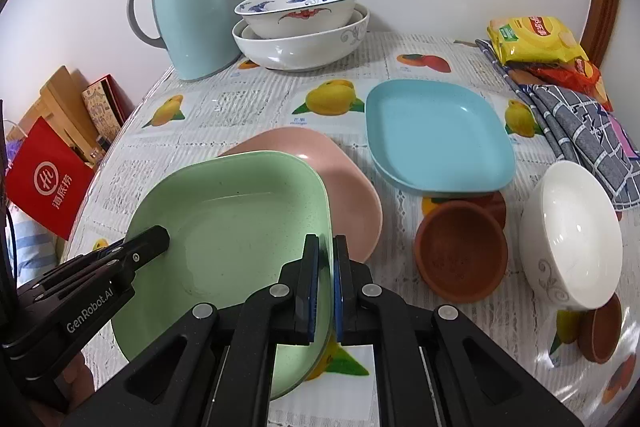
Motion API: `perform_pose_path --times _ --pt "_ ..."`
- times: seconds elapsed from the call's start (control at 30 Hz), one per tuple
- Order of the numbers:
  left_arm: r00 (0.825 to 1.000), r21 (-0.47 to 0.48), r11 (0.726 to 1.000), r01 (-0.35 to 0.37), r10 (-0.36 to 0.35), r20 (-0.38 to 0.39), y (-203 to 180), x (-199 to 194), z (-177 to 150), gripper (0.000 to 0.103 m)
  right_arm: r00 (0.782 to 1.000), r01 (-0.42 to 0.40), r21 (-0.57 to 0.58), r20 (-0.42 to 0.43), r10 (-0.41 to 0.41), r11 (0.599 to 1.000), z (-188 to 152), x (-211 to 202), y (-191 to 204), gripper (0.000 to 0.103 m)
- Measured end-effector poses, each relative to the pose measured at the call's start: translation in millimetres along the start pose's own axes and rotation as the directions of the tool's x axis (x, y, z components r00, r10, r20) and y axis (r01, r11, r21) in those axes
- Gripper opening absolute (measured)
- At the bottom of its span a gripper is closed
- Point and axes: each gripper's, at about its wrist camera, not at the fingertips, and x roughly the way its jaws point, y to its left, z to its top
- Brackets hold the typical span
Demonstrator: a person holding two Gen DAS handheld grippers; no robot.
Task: Organize plates and bowls
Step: 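Lift the green plate with both tools and lower it onto the pink plate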
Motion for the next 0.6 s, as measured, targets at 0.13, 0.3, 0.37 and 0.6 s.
perform_pose_path --times 0.13,0.3,0.37,0.6 --pt "1.0 -0.003 1.0 -0.004 0.004 0.001 -3 2 6 0.009 1.0 -0.013 0.006 0.003 0.013 1.0 7 1 -4 0.006" --pt "1.0 -0.007 1.0 -0.017 0.017 0.003 -5 4 11 0.009 1.0 -0.022 -0.002 0.001 0.022 1.0 14 5 -5 0.006" --pt "1.0 -0.002 1.0 -0.022 0.022 0.006 -7 6 13 0.009 1.0 -0.031 0.004 -0.005 0.031 1.0 15 8 -7 0.006" --pt "0.999 -0.005 0.999 -0.036 0.036 -0.002 -8 10 16 0.009 0.999 -0.043 0.005 -0.013 0.043 0.999 22 15 -10 0.006"
